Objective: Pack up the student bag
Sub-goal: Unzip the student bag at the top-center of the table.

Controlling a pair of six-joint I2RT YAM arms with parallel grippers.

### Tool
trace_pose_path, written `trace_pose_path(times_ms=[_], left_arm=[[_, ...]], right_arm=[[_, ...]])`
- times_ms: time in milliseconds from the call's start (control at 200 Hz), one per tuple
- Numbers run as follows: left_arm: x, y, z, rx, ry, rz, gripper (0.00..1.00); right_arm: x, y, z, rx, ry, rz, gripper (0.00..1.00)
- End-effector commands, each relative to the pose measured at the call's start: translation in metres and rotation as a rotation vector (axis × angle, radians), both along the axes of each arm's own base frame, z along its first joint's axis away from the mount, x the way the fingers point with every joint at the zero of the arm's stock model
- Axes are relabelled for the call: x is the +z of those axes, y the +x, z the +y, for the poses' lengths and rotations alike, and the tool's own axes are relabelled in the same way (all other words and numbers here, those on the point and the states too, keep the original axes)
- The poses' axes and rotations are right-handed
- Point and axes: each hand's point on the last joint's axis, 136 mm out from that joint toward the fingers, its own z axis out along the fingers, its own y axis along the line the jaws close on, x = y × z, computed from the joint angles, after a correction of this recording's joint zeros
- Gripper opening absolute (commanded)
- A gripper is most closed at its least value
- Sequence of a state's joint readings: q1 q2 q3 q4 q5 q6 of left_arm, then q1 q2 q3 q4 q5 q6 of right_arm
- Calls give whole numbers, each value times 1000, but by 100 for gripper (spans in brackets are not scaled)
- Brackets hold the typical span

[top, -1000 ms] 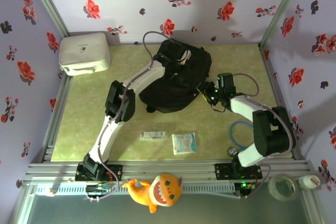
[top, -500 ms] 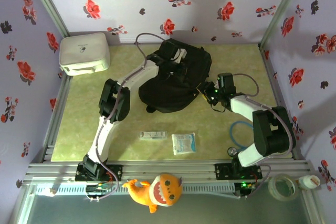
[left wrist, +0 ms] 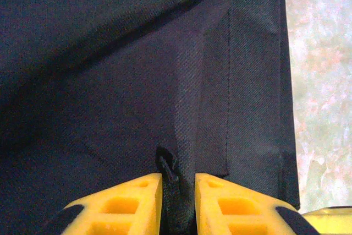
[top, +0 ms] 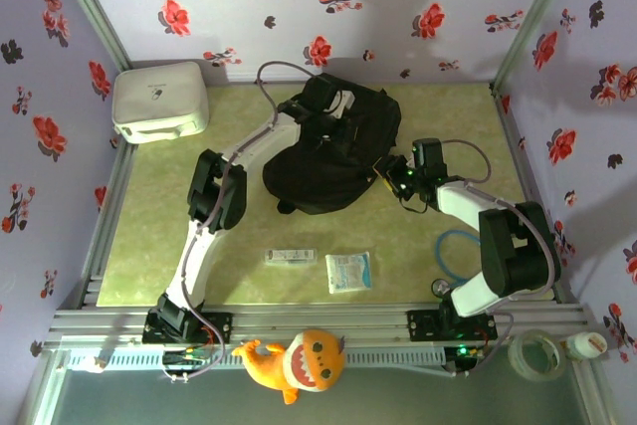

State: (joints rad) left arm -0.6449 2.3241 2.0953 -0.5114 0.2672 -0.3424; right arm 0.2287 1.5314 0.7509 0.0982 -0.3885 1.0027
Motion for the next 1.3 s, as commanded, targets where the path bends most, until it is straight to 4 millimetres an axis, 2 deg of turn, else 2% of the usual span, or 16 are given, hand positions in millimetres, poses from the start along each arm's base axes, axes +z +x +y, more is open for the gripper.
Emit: trace_pose_path(times_ms=[0,470,585,685,805,1115,1295], left_arm=[[1,4,-3,-13,-11,8,23],[-15,10,-4,3,18,28,24],[-17,10,-1,12,36,27,21],[-17,10,0,13,42,26,11],[-8,10,0,15,33,13,0],[41,13,15,62,17,-113,0],[52,14,27,102,31,-161,0]], right_arm=[[3,6,-3,-6,-22,-13,48],[3,5,-3,-5,-26,-10,48],[4,6,-4,-7,-27,-13,48],[4,7,-4,-7,-28,-15,48],[7,12,-4,-7,-40,-24,48],[0,36,-4,25,-119,-25,47],[-16,44,-4,45,-161,9,47]])
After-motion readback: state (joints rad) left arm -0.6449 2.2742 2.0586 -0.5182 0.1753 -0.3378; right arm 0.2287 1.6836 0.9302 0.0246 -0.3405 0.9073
